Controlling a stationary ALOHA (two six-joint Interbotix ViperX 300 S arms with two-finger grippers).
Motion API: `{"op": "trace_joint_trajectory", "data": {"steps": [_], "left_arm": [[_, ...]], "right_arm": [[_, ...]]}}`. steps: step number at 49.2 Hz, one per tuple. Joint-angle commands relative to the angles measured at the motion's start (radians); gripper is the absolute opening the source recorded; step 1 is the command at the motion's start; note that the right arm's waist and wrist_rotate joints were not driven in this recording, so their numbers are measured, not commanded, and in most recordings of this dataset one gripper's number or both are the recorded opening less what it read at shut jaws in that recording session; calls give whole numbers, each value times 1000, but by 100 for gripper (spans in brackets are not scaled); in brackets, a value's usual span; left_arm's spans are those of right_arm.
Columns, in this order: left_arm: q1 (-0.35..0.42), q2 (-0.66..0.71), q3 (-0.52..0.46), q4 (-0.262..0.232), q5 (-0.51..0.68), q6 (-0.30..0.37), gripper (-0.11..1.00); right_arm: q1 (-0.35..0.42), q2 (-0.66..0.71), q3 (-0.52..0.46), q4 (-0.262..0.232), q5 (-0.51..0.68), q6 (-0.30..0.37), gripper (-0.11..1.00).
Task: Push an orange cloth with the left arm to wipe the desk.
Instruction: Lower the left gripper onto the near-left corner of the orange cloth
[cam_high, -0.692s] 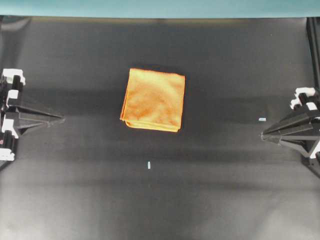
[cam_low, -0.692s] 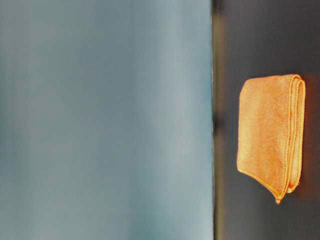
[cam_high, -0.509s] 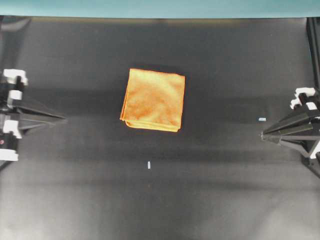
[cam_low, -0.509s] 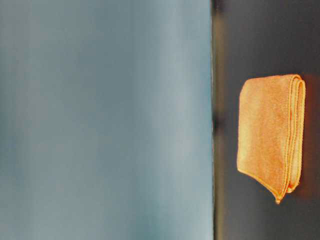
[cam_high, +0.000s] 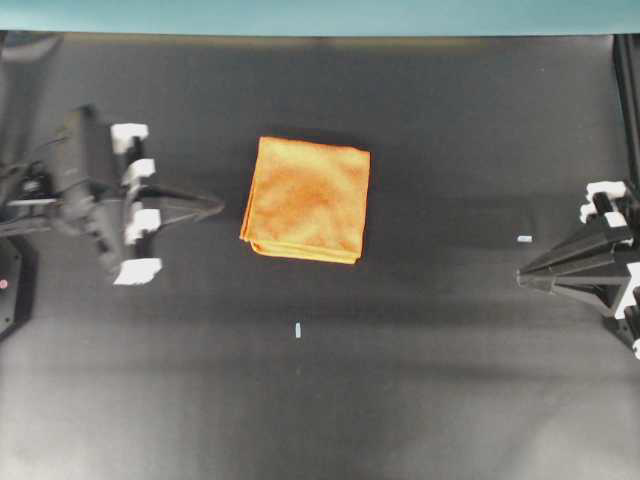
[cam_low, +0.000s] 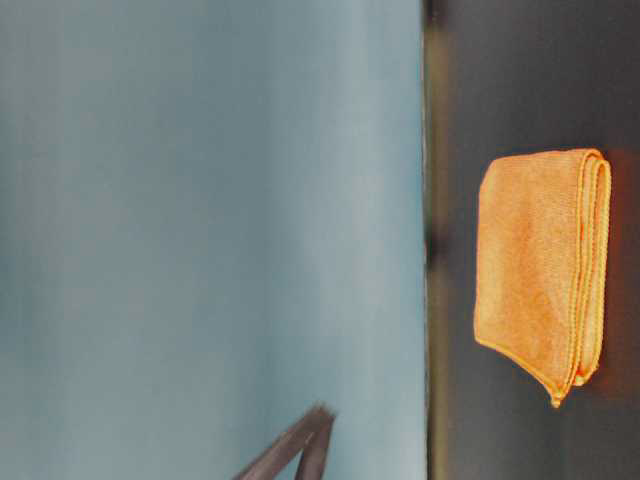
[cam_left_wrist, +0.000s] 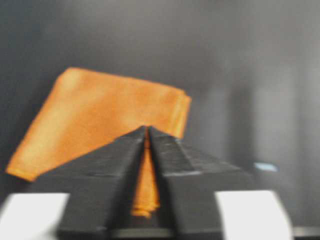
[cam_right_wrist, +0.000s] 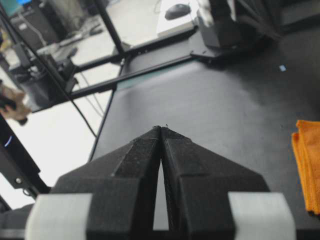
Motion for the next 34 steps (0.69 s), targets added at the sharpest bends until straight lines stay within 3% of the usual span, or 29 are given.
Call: {"op": "trace_joint_trajectory", "data": {"steps": [1,9,13,24,34], "left_arm": [[38,107,-57,3,-43,2,21],[72,265,-143,3,-77,3,70],[86,359,-199,3,-87,3,86],[115,577,-348,5,-87,2,83],[124,687,-425,5,-87,-3,82]], "right_arm": [[0,-9,-3,0,-5,0,0],[0,-35,9,0,-5,0,0],[0,-44,14,0,-3,-2,0],[0,-54,26,0,-5,-2,0],[0,-60,32,0,-3,-2,0]]}}
